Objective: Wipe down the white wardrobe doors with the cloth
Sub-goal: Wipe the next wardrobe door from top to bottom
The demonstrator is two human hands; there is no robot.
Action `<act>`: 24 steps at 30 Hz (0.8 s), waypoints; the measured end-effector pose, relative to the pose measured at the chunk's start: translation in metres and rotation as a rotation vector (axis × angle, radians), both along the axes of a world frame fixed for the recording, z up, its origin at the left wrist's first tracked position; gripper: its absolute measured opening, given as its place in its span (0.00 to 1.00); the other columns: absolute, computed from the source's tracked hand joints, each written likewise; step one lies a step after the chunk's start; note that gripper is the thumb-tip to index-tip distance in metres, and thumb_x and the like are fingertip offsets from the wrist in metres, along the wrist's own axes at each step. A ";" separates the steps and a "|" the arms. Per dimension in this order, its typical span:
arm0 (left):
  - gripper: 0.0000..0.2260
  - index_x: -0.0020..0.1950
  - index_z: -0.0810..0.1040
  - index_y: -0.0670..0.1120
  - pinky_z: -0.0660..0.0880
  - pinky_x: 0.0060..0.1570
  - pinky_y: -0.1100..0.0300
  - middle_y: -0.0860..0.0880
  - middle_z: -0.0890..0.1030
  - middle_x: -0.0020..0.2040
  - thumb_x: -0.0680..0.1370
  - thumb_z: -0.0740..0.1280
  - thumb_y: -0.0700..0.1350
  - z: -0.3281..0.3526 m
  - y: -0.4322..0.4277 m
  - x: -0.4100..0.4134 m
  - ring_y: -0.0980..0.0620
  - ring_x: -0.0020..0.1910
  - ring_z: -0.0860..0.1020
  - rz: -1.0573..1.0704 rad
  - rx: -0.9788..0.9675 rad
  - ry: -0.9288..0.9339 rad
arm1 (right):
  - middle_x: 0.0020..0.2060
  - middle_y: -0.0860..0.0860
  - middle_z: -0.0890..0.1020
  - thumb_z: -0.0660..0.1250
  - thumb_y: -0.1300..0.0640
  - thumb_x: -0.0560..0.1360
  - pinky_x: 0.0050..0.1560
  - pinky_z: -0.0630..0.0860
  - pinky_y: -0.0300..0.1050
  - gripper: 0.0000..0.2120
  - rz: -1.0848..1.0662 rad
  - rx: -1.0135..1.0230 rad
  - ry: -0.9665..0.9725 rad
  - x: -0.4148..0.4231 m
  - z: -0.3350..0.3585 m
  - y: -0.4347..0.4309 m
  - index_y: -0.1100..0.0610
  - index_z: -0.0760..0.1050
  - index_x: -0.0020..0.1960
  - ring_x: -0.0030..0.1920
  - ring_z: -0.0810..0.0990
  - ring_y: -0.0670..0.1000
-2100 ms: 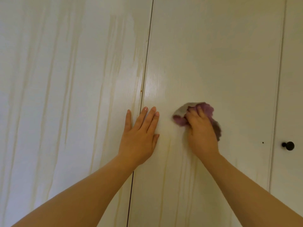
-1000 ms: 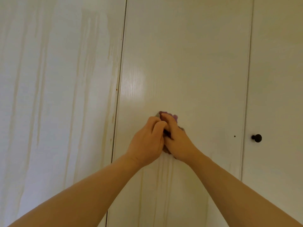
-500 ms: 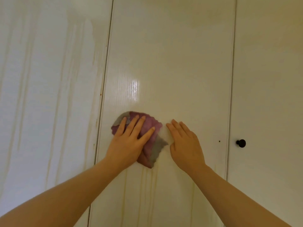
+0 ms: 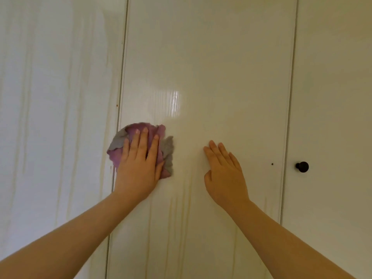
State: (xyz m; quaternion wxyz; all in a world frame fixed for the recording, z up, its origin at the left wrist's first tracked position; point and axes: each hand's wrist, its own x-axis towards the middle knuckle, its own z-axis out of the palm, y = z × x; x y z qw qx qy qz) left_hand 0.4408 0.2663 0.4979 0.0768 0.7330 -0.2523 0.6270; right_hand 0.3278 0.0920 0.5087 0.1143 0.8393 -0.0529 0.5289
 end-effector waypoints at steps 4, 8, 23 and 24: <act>0.26 0.72 0.63 0.40 0.56 0.68 0.40 0.36 0.69 0.70 0.76 0.55 0.50 -0.045 -0.005 0.001 0.35 0.68 0.65 -0.108 0.408 -0.126 | 0.60 0.57 0.78 0.50 0.59 0.66 0.56 0.72 0.54 0.27 0.017 0.010 -0.021 0.003 -0.003 0.001 0.62 0.76 0.60 0.60 0.77 0.58; 0.25 0.72 0.62 0.40 0.58 0.67 0.41 0.36 0.70 0.69 0.76 0.55 0.48 -0.023 0.002 0.003 0.36 0.68 0.66 -0.013 0.212 -0.112 | 0.62 0.56 0.76 0.50 0.59 0.67 0.61 0.71 0.50 0.27 0.020 -0.022 -0.063 0.005 -0.004 -0.005 0.61 0.75 0.61 0.62 0.76 0.58; 0.26 0.69 0.65 0.45 0.59 0.66 0.40 0.39 0.74 0.66 0.72 0.58 0.52 -0.042 -0.040 -0.010 0.39 0.66 0.66 -0.132 0.377 -0.180 | 0.56 0.59 0.79 0.52 0.56 0.69 0.55 0.74 0.57 0.23 -0.028 0.032 -0.159 -0.012 -0.021 -0.040 0.60 0.77 0.58 0.57 0.78 0.61; 0.26 0.70 0.65 0.46 0.58 0.66 0.40 0.41 0.73 0.67 0.73 0.59 0.53 -0.047 -0.035 -0.007 0.40 0.67 0.66 -0.151 0.524 -0.233 | 0.56 0.59 0.79 0.52 0.56 0.69 0.55 0.74 0.57 0.23 -0.029 0.013 -0.147 -0.012 -0.022 -0.041 0.60 0.76 0.59 0.58 0.78 0.60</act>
